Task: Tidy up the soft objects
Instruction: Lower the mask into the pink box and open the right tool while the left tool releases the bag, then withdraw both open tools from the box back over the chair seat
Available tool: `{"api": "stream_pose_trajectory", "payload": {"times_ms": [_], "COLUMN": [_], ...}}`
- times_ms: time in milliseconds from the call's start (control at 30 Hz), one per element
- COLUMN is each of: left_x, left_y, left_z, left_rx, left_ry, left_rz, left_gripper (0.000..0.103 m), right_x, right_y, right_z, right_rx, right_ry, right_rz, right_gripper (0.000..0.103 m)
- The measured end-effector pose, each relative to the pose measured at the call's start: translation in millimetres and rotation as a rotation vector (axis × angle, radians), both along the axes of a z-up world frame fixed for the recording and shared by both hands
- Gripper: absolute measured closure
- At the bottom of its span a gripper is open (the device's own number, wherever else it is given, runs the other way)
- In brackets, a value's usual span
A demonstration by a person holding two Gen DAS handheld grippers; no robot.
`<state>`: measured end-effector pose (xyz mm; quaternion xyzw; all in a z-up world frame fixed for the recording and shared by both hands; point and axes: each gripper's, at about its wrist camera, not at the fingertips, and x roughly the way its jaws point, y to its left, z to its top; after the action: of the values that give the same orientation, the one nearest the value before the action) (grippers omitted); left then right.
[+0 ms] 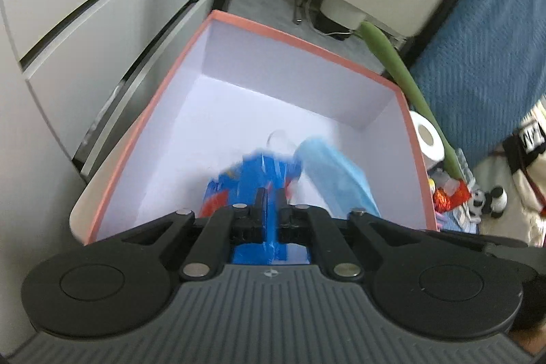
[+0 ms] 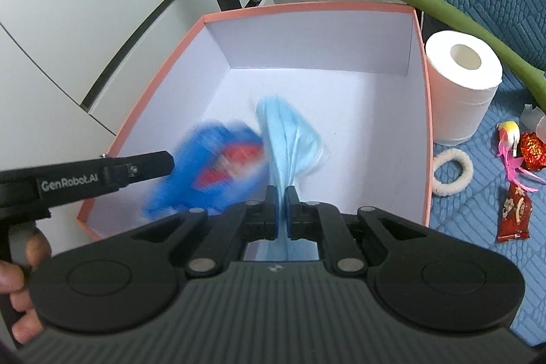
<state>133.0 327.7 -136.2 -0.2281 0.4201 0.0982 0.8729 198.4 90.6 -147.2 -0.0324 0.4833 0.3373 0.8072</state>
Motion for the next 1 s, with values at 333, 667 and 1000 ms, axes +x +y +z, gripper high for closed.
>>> {"api": "stream_pose_trajectory", "payload": {"times_ms": [333,667,1000], "left_x": [-10,-18,-24], "left_y": [1,-46,-112], "left_z": [32,86,112], "left_rx": [0.010,0.066,0.080], "left_ry": [-0.061,-0.173,-0.249], "left_rz": [0.061,0.011,-0.077], "left_gripper": [0.055,0.055,0.055], "right_x": [-8,-22,-39], "right_y": [-30,-77,-140], "right_z": [46,90,109], "right_rx": [0.112,0.172,0.181], "right_ry": [-0.110,-0.229,-0.302], "right_rz": [-0.006,-0.059,-0.154], "right_gripper": [0.043,0.043,0.043]}}
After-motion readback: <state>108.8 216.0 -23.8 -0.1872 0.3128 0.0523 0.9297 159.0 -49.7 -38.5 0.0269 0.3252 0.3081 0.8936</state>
